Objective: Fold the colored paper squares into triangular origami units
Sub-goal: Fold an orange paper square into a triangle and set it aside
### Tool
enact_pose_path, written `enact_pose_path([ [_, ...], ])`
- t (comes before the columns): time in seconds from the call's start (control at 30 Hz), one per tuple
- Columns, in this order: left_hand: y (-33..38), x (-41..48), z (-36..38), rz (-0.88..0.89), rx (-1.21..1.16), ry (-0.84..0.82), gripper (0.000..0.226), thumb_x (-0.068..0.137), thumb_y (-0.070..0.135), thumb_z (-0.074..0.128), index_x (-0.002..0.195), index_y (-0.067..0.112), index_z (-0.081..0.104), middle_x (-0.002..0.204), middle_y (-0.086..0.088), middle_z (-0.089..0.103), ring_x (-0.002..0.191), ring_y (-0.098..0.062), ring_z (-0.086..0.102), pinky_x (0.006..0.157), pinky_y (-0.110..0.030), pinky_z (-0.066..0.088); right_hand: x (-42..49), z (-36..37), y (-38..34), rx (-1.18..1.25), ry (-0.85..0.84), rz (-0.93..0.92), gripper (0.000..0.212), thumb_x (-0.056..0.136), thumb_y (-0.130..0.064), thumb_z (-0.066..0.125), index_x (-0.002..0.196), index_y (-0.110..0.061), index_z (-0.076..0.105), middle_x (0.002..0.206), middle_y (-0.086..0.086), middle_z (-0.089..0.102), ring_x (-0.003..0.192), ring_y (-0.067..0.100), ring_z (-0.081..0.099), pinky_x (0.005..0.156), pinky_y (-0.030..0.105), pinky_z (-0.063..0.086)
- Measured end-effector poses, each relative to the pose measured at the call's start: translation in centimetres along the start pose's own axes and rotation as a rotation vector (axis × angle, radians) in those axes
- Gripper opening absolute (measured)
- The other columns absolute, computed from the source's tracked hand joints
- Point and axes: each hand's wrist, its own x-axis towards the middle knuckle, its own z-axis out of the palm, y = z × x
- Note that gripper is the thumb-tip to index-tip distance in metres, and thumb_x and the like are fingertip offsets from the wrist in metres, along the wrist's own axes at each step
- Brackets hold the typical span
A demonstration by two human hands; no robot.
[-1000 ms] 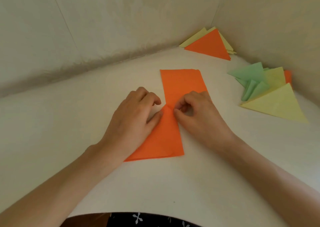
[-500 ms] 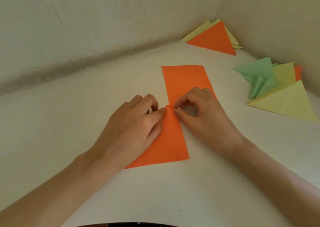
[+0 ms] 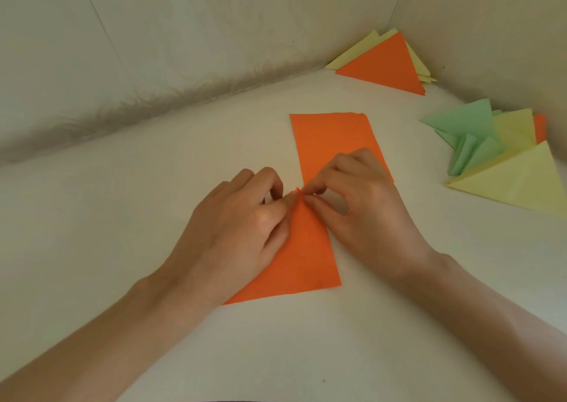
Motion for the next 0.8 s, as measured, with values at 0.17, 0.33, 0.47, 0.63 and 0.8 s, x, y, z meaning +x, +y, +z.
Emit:
enact_pose_path([
  [0.17,-0.09,-0.01,0.07,-0.002,-0.007,0.003,0.037,0.091,0.026,0.039,0.1,0.012,0.073,0.086,-0.003,0.057,0.07,-0.021,0.051,0.053,-0.033,0.043,-0.2,0.04,0.1,-0.004,-0.006,-0.063,0.016,0.082,-0.019,0.059,0.081,-0.011,0.073,0.077,0.0,0.063,0.079,0.027,0.053,0.064,0.044,0.048],
  [0.33,0.06,0.03,0.01,-0.008,-0.009,0.01,0.039,0.093,0.027,0.038,0.097,0.011,0.073,0.086,-0.003,0.058,0.07,-0.022,0.052,0.053,-0.035,0.044,-0.29,-0.06,0.18,0.004,-0.017,-0.068,0.019,0.082,-0.02,0.057,0.081,-0.01,0.073,0.078,0.0,0.064,0.079,0.029,0.054,0.064,0.045,0.048],
  [0.47,0.02,0.01,0.05,-0.003,-0.006,0.01,0.038,0.092,0.027,0.039,0.099,0.011,0.073,0.086,-0.004,0.058,0.07,-0.023,0.052,0.053,-0.036,0.044,-0.3,-0.04,0.27,-0.014,-0.017,-0.051,0.016,0.083,-0.021,0.059,0.083,-0.011,0.072,0.08,0.001,0.064,0.08,0.027,0.054,0.071,0.039,0.045],
  [0.63,-0.03,0.0,0.07,-0.008,-0.016,0.006,0.036,0.09,0.025,0.04,0.099,0.011,0.072,0.086,-0.004,0.058,0.07,-0.023,0.052,0.054,-0.037,0.046,-0.08,0.05,0.37,-0.037,-0.036,-0.072,0.024,0.087,-0.025,0.054,0.088,-0.009,0.072,0.083,0.003,0.063,0.078,0.027,0.053,0.072,0.032,0.04],
  [0.8,-0.08,-0.02,0.07,-0.011,-0.01,-0.004,0.038,0.092,0.026,0.038,0.097,0.01,0.072,0.088,-0.003,0.057,0.072,-0.022,0.05,0.056,-0.034,0.043,0.11,0.04,0.92,-0.064,-0.015,-0.052,0.025,0.089,-0.024,0.05,0.081,-0.007,0.068,0.079,0.005,0.061,0.073,0.026,0.053,0.067,0.031,0.039],
])
